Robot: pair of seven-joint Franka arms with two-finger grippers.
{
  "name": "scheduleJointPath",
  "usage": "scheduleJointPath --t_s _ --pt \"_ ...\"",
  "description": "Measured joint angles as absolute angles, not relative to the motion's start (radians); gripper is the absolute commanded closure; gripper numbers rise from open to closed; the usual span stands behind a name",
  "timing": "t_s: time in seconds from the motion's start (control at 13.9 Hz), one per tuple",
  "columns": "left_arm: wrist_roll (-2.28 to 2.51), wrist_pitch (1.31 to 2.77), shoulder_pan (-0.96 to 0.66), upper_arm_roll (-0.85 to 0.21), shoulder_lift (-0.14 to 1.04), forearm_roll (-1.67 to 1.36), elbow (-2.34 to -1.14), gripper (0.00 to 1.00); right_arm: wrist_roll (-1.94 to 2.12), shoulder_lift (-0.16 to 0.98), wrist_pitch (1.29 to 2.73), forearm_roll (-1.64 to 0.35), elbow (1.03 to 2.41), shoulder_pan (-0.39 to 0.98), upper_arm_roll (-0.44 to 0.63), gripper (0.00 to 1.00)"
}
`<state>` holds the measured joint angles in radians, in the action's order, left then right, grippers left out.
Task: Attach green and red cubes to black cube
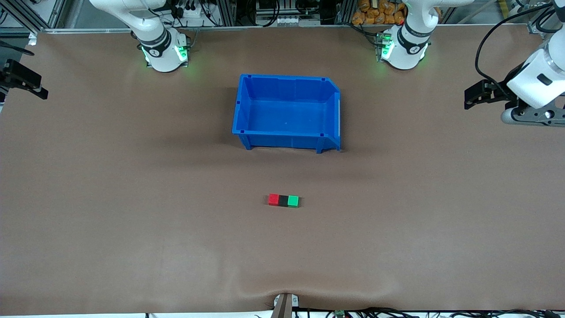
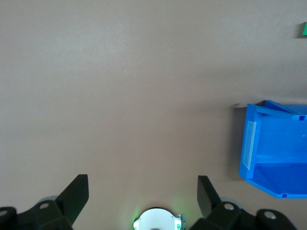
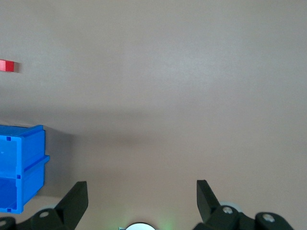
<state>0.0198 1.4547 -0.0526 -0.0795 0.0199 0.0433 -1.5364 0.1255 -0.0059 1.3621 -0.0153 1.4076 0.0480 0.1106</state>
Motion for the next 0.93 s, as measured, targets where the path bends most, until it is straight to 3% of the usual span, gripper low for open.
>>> scheduleJointPath --t_s 0.93 --pt "0.05 1.503 -0.051 -0.079 0.023 0.041 -1.534 0.0 0.126 0.006 1.37 -0.015 1.408 0.048 0.112 0.0"
